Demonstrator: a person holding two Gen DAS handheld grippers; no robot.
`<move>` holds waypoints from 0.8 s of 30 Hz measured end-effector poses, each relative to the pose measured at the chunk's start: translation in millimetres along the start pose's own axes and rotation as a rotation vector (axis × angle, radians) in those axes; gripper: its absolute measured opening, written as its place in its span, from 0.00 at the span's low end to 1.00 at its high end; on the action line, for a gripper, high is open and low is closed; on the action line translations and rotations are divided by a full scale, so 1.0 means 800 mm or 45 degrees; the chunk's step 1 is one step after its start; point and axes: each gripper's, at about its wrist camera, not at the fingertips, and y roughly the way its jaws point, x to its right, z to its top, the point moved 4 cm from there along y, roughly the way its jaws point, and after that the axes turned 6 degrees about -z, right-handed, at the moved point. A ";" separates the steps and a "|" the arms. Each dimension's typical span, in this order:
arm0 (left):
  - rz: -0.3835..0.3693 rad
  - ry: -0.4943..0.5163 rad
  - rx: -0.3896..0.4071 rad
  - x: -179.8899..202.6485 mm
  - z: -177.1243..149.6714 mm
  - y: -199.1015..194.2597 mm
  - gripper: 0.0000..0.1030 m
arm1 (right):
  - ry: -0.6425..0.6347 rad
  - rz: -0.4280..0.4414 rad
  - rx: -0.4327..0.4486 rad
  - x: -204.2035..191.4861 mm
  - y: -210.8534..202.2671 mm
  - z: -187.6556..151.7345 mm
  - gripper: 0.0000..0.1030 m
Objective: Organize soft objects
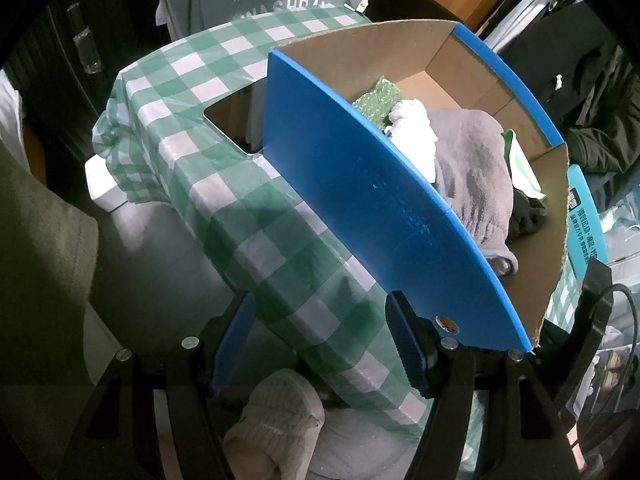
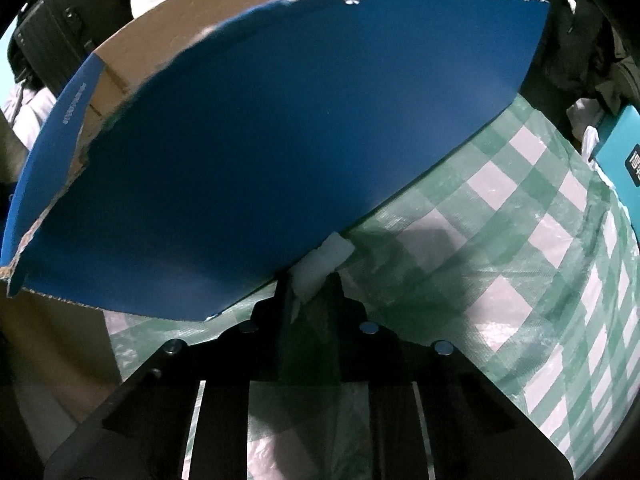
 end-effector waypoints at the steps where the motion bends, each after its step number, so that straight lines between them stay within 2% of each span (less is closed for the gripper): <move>1: -0.001 0.002 0.004 0.000 0.001 0.000 0.67 | 0.002 -0.002 0.001 0.000 -0.001 0.000 0.08; 13: -0.019 0.010 0.036 0.003 0.004 -0.012 0.67 | 0.064 -0.036 0.049 0.020 -0.030 -0.004 0.06; 24: -0.032 0.070 0.118 0.017 0.005 -0.034 0.67 | 0.102 -0.066 0.116 0.038 -0.071 -0.005 0.06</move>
